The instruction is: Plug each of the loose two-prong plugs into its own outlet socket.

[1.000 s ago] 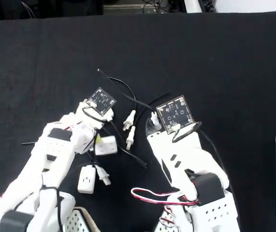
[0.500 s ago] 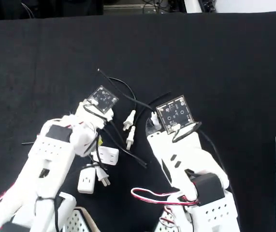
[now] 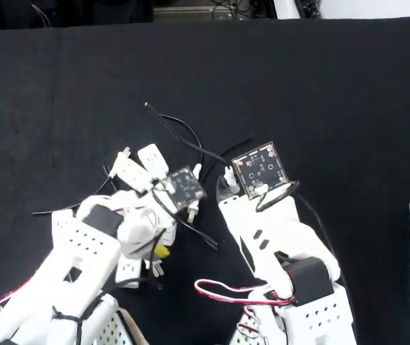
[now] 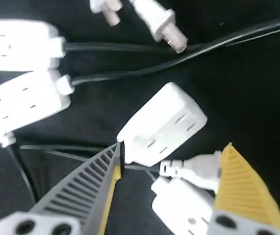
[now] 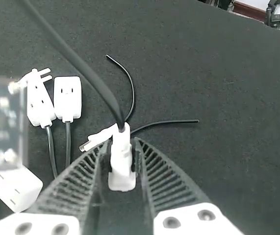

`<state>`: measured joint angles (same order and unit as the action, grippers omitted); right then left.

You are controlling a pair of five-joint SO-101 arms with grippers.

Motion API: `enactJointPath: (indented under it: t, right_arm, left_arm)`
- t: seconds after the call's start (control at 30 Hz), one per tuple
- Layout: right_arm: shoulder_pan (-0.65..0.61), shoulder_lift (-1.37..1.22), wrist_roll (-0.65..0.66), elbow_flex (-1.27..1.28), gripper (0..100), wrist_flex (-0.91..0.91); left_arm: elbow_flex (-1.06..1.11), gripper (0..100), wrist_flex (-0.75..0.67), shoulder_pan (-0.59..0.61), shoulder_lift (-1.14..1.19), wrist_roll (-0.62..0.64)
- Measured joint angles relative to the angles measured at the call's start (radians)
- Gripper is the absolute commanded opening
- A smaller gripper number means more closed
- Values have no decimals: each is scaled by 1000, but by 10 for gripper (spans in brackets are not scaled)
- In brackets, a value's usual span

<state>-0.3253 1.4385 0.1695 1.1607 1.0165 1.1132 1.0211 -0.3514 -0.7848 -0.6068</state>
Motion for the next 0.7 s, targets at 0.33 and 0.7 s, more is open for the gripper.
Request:
enactJointPath:
  t: [0.33, 0.7]
  right_arm:
    - [-2, 0, 0, 15, 11, 0]
    - [-2, 0, 0, 15, 11, 0]
  left_arm:
    - [138, 309, -226, -29, -5, -5]
    - [132, 333, -256, 11, -9, 8]
